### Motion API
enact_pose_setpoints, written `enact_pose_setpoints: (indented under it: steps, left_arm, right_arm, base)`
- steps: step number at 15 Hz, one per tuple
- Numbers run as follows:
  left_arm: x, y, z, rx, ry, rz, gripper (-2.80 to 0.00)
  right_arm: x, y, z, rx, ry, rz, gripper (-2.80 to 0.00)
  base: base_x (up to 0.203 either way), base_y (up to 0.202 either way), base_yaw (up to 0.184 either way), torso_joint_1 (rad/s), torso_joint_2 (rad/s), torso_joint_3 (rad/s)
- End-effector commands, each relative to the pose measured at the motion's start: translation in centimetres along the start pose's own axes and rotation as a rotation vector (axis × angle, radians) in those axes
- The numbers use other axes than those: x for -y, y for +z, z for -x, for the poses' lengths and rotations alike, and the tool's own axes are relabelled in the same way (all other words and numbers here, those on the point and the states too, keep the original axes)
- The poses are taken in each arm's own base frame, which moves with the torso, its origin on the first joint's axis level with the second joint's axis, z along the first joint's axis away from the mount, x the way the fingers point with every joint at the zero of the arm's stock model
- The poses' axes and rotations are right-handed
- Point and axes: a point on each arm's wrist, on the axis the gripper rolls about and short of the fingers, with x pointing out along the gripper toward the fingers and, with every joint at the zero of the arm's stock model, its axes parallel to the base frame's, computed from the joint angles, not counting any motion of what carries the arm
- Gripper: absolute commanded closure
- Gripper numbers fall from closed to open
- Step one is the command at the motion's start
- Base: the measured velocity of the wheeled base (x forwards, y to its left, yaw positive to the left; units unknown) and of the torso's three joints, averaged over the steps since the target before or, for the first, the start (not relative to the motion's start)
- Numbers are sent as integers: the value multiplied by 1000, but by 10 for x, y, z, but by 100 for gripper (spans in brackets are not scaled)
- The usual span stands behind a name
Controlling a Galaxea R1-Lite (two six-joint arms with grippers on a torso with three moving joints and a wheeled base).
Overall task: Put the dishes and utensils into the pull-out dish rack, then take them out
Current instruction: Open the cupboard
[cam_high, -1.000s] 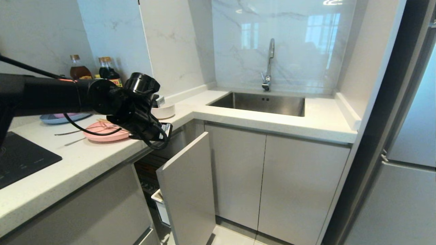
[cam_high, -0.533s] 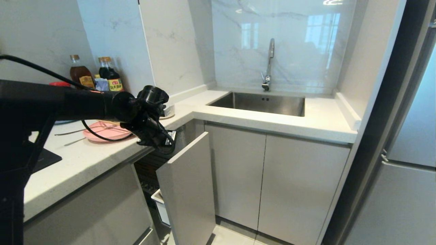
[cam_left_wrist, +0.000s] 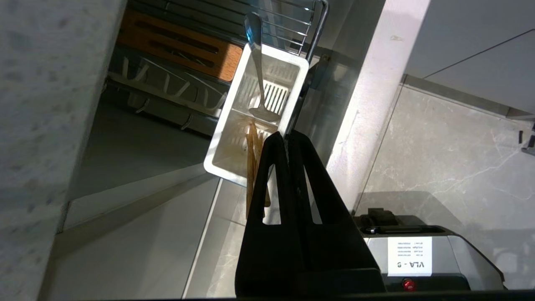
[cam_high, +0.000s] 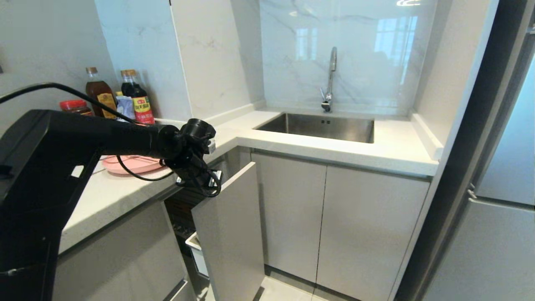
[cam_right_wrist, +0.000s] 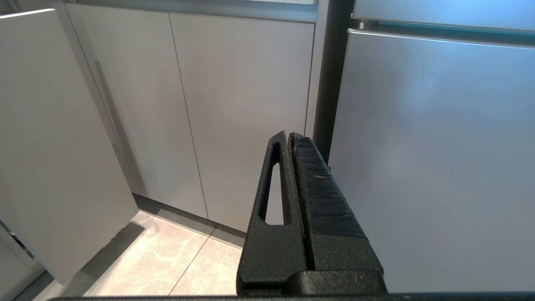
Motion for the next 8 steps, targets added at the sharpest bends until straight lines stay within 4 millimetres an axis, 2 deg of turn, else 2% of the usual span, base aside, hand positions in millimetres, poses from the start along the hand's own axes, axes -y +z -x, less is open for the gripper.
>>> enact_pose_setpoints:
  steps: [1,8]
  left_arm:
    - [2,-1,-5,-14,1,-4,0]
    - [17,-6,-5,-38,-19,-38,0]
  right_arm:
    - [0,0,0,0,0,0,0]
    - [0,0,0,1,0,0,0]
  base:
    - [0,0,0,0,0,0]
    - [0,0,0,0,0,0]
